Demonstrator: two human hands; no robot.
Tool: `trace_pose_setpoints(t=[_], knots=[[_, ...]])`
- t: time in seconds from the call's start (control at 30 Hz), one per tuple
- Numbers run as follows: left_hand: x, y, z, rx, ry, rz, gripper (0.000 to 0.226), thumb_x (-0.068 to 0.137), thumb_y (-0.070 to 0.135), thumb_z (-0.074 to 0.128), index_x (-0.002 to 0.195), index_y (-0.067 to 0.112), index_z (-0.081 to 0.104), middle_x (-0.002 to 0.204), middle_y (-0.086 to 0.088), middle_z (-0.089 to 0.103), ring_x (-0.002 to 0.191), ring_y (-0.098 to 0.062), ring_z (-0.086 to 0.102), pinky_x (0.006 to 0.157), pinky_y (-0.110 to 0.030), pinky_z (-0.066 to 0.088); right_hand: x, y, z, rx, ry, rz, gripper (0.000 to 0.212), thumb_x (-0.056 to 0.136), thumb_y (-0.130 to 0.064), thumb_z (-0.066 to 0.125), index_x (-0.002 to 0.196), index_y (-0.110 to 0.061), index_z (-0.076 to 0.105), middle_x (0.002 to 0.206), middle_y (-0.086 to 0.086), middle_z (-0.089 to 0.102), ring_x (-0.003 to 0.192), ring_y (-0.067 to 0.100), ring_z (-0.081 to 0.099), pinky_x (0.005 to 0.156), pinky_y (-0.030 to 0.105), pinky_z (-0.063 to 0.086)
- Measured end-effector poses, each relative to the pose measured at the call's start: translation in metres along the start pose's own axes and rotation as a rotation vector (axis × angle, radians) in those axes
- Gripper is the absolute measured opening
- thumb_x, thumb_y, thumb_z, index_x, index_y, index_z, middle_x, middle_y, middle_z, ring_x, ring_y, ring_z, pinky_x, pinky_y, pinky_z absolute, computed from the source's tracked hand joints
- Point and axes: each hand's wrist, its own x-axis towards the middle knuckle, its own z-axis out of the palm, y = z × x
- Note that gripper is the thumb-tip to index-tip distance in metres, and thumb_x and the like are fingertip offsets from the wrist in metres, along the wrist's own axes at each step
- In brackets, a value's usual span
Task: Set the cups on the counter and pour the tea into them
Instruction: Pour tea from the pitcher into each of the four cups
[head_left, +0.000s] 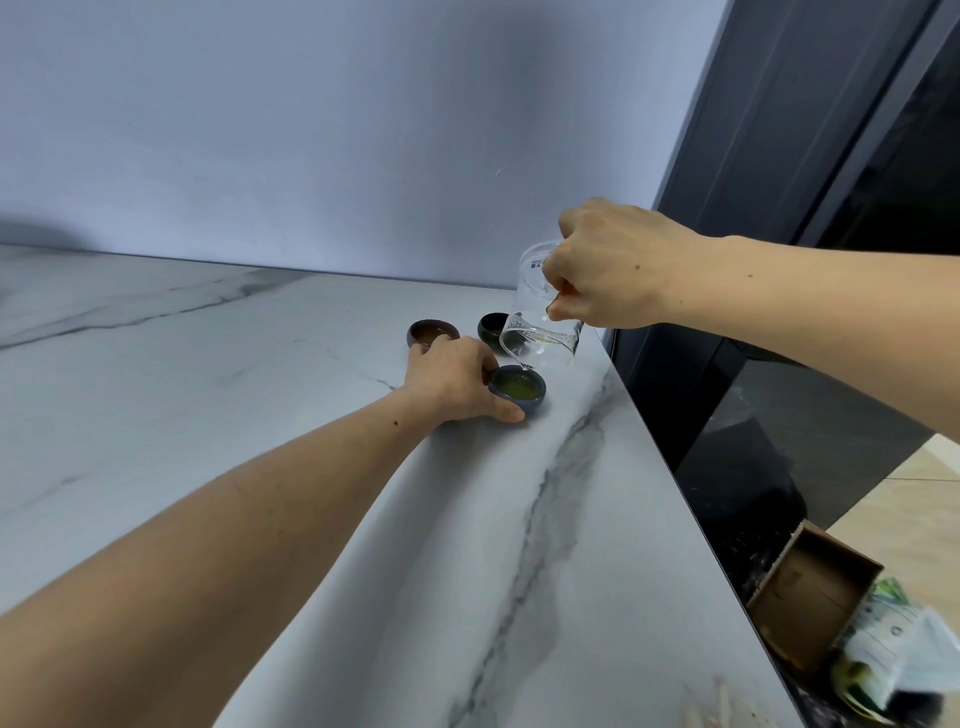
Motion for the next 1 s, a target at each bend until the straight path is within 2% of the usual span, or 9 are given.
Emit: trace_pose_setpoints(t=[0.1, 0.2, 0.33, 0.43, 0.6, 0.7, 0.83, 1.0], knots=[[0.0, 0.0, 0.0, 0.005, 0.0, 0.003, 0.066, 0.055, 0.067, 0.077, 0.108, 0.029, 0.066, 0.104, 0.005, 0.069, 0.108, -0.02, 0.056, 0.095, -0.04, 0.035, -0.001, 0.001, 0.003, 0.005, -0.004, 0.006, 0.033, 0.088, -0.042, 0.058, 0.092, -0.011, 0.069, 0.092, 0.006, 0.047, 0.096, 0.027, 0.05, 0.072, 0.038, 0.049], [0.0, 0.0, 0.0, 0.001, -0.002, 0.002, 0.067, 0.054, 0.067, 0.077, 0.108, 0.029, 0.066, 0.103, 0.006, 0.069, 0.108, -0.019, 0.056, 0.095, -0.04, 0.035, -0.003, 0.003, 0.008, 0.056, -0.009, 0.049, 0.033, 0.088, -0.042, 0.057, 0.086, -0.01, 0.067, 0.088, 0.007, 0.045, 0.087, 0.027, 0.047, 0.066, 0.035, 0.043], [0.0, -0.001, 0.0, 0.0, -0.007, 0.003, 0.067, 0.056, 0.066, 0.077, 0.11, 0.029, 0.065, 0.104, 0.006, 0.069, 0.11, -0.019, 0.054, 0.096, -0.04, 0.033, -0.007, 0.013, 0.019, 0.255, -0.058, 0.189, 0.035, 0.086, -0.041, 0.059, 0.073, -0.009, 0.064, 0.078, 0.01, 0.059, 0.081, 0.03, 0.056, 0.063, 0.033, 0.043], [-0.001, -0.001, 0.0, 0.002, -0.02, 0.007, 0.068, 0.058, 0.066, 0.076, 0.114, 0.028, 0.063, 0.107, 0.006, 0.068, 0.113, -0.02, 0.052, 0.098, -0.041, 0.031, -0.013, 0.023, 0.027, 0.408, -0.123, 0.33, 0.037, 0.084, -0.046, 0.06, 0.073, -0.012, 0.065, 0.074, 0.007, 0.065, 0.079, 0.025, 0.058, 0.066, 0.034, 0.048], [-0.001, 0.0, -0.001, 0.014, -0.029, 0.015, 0.067, 0.06, 0.065, 0.075, 0.114, 0.028, 0.063, 0.108, 0.006, 0.068, 0.114, -0.02, 0.052, 0.098, -0.041, 0.031, -0.028, 0.037, 0.041, 0.66, -0.182, 0.562, 0.039, 0.083, -0.051, 0.061, 0.078, -0.012, 0.069, 0.079, 0.004, 0.065, 0.071, 0.016, 0.056, 0.058, 0.027, 0.043], [-0.002, 0.0, -0.001, 0.011, -0.038, 0.018, 0.066, 0.061, 0.065, 0.075, 0.113, 0.028, 0.062, 0.108, 0.006, 0.067, 0.113, -0.02, 0.052, 0.099, -0.04, 0.032, -0.036, 0.041, 0.05, 0.856, -0.223, 0.683, 0.039, 0.085, -0.047, 0.062, 0.078, -0.008, 0.068, 0.071, 0.007, 0.063, 0.061, 0.018, 0.053, 0.053, 0.026, 0.038], [-0.003, 0.0, -0.002, 0.044, -0.05, 0.034, 0.066, 0.063, 0.066, 0.073, 0.115, 0.027, 0.061, 0.11, 0.007, 0.066, 0.114, -0.02, 0.051, 0.099, -0.04, 0.031, -0.044, 0.041, 0.057, 1.116, -0.263, 0.806, 0.034, 0.087, -0.041, 0.063, 0.071, -0.011, 0.059, 0.067, 0.004, 0.058, 0.056, 0.017, 0.05, 0.051, 0.025, 0.035], [0.0, 0.0, -0.01, 0.072, -0.069, 0.073, 0.07, 0.063, 0.066, 0.073, 0.119, 0.025, 0.059, 0.113, 0.007, 0.064, 0.113, -0.019, 0.051, 0.099, -0.039, 0.036, -0.046, 0.044, 0.053, 1.3, -0.269, 0.884, 0.033, 0.088, -0.041, 0.062, 0.075, -0.011, 0.058, 0.069, 0.007, 0.056, 0.055, 0.017, 0.05, 0.055, 0.025, 0.035]])
